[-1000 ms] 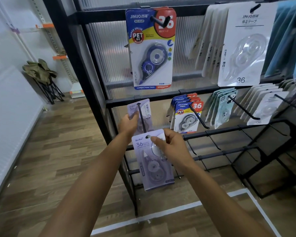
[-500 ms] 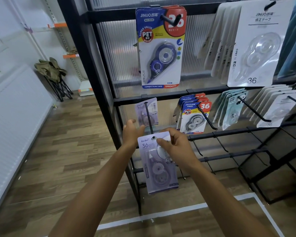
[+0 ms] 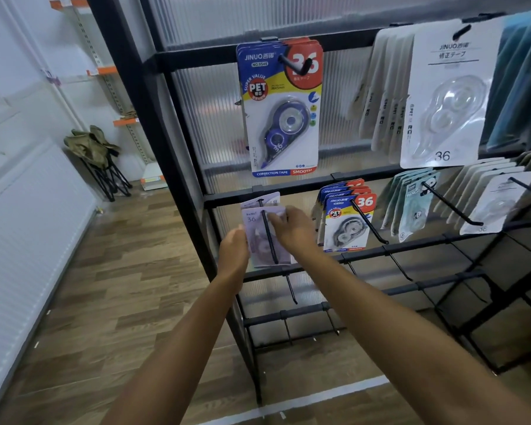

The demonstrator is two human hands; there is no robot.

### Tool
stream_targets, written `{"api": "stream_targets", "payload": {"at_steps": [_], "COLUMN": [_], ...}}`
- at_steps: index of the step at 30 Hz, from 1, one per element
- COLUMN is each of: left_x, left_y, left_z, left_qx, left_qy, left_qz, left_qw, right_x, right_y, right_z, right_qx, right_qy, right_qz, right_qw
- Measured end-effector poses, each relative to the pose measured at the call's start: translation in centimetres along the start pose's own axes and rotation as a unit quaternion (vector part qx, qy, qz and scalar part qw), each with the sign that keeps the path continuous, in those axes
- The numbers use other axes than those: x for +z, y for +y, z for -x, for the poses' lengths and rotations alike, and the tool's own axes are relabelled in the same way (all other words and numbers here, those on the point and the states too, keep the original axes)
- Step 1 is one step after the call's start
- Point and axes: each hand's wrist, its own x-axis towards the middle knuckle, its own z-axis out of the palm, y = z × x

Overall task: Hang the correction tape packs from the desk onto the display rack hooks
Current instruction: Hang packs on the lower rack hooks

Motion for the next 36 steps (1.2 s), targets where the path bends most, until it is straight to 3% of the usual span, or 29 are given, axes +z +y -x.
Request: {"api": "stream_targets", "payload": {"at_steps": [7,12,18,26,36], "left_x": [0.8,2.0,2.5,2.9,2.8], "left_y": [0.9,1.5,2.3,1.9,-0.3], "left_z": [-1.2,-1.8,-1.6,-0.2,3.6], "left_qx": [0.085,0.071,0.067,0.082,0.117], "left_qy": [0.034,0.076,0.09,0.09,0.101], "left_qz": [-0.058,-0.058,-0.048,-0.039,-0.124], "left_qw": [0.994,0.993,0.993,0.992,0.98], "right_x": [0.5,-1.1,-2.9,-4.9,-5.1], "right_y": [-0.6,-0.2,1.0,2.5,3.7], "right_z": [-1.9,-1.2,0.7,3.2,7.2], "right_qx": [0.091,0.057,0.057,0.026,0.002], "right_qy": [0.012,-0.054,-0.042,-0.062,-0.085], "right_qz": [-0.006,-0.007,-0.085,-0.077,-0.088], "right_qw": [0.996,0.997,0.994,0.995,0.992]}}
